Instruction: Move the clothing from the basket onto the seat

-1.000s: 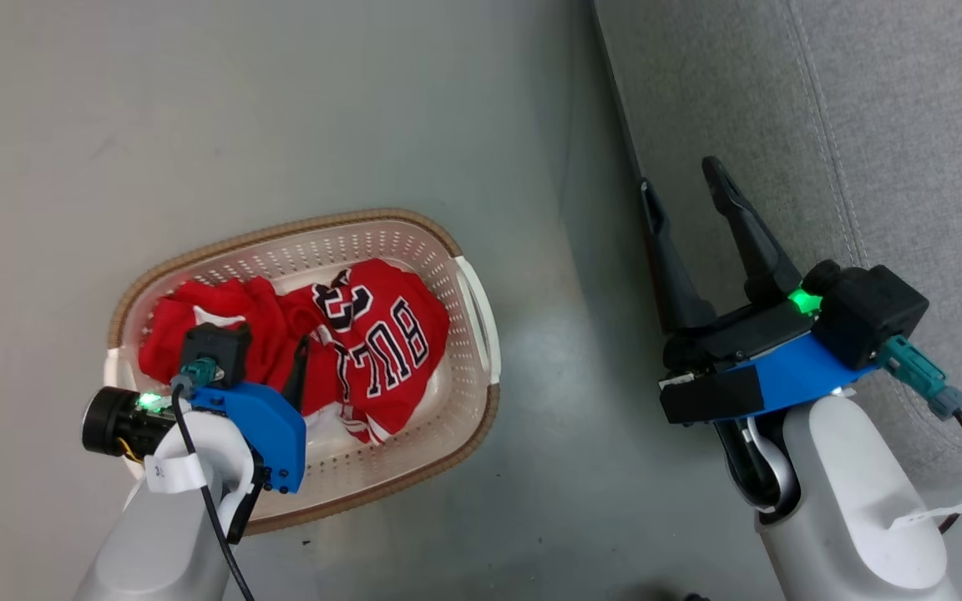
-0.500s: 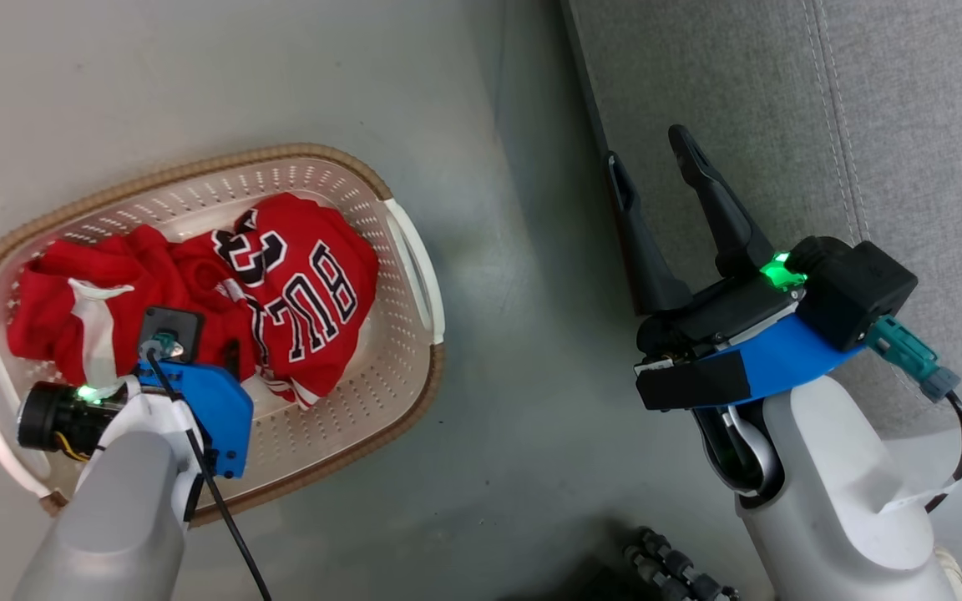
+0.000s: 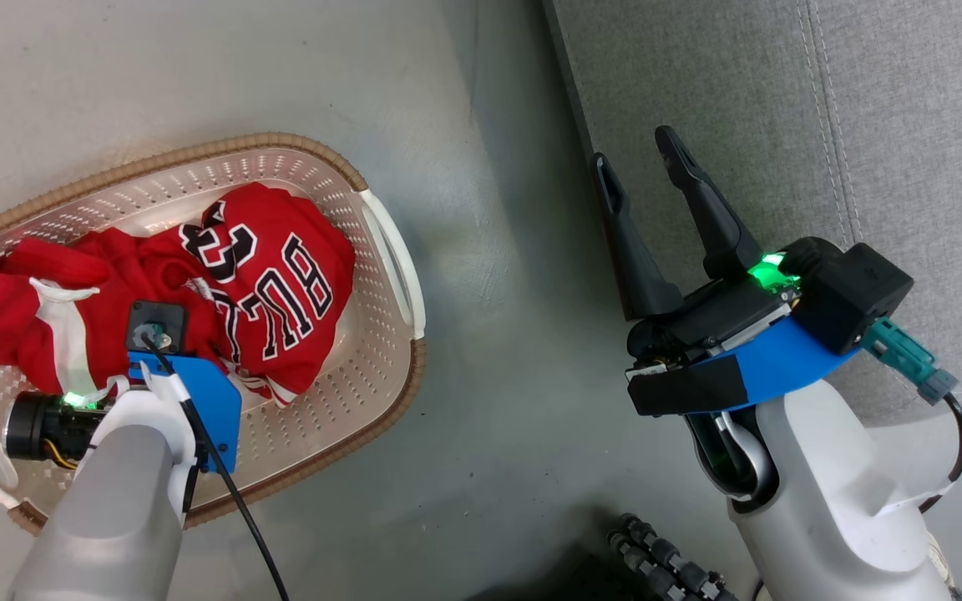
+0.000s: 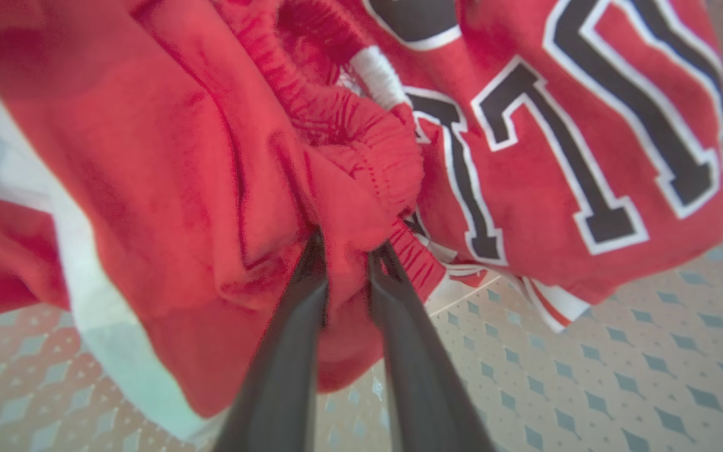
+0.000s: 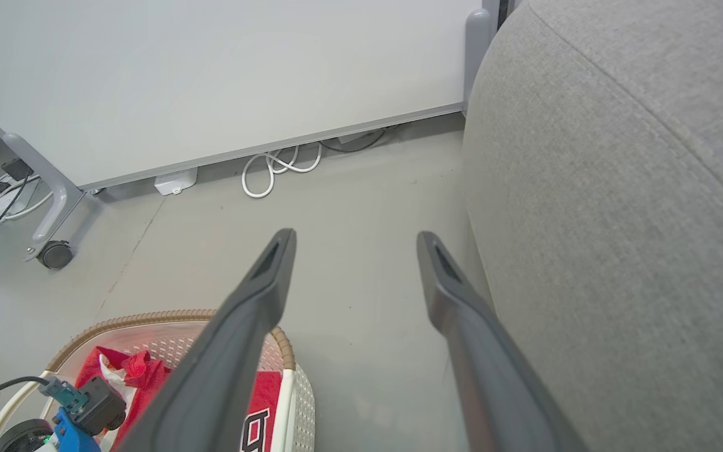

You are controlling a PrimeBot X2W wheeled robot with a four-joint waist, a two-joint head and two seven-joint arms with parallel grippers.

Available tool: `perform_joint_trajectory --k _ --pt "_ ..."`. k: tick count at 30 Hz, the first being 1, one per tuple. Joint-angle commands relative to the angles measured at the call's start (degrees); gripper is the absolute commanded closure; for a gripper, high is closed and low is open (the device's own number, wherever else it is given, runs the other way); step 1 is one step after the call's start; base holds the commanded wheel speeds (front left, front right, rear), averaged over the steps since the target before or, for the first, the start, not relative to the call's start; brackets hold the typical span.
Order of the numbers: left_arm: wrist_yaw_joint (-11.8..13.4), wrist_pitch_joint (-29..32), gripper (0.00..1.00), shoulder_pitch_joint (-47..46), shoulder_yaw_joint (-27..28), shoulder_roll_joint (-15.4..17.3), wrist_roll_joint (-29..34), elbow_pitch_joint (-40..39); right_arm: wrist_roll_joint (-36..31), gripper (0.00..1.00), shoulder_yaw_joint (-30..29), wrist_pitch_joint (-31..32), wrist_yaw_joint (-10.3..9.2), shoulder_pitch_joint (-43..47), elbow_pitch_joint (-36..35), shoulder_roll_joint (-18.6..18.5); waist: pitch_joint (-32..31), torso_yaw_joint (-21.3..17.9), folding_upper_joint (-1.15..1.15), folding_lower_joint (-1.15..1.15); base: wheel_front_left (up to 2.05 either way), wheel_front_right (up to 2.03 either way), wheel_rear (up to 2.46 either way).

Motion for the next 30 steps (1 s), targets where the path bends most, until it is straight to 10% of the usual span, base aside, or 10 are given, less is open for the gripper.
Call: perform_joint_trajectory --k 1,17,30 --pt "-0.2 0.1 1.0 -0.8 0.1 0.2 -0.3 0.2 0.2 0.0 -0.1 -0.3 0.03 -0.6 -0.1 -0.1 0.0 0.0 0.0 -0.01 0.0 0.0 0.0" --pt "-0.8 -2.0 1.0 -0.8 -1.2 -2.6 -2.2 1.9 -2.6 0.0 -0.9 -0.3 0.03 -0.5 1.8 -0.1 -3.0 1.9 0.0 -0.01 0.0 0.0 0.0" --pt "-4.7 -6.1 1.0 1.8 -4.2 -9.3 -3.4 5.8 -10.8 0.0 -4.4 2.4 0.02 3.5 11.1 -0.1 -19.8 8.9 0.0 -0.01 0.0 0.0 0.0"
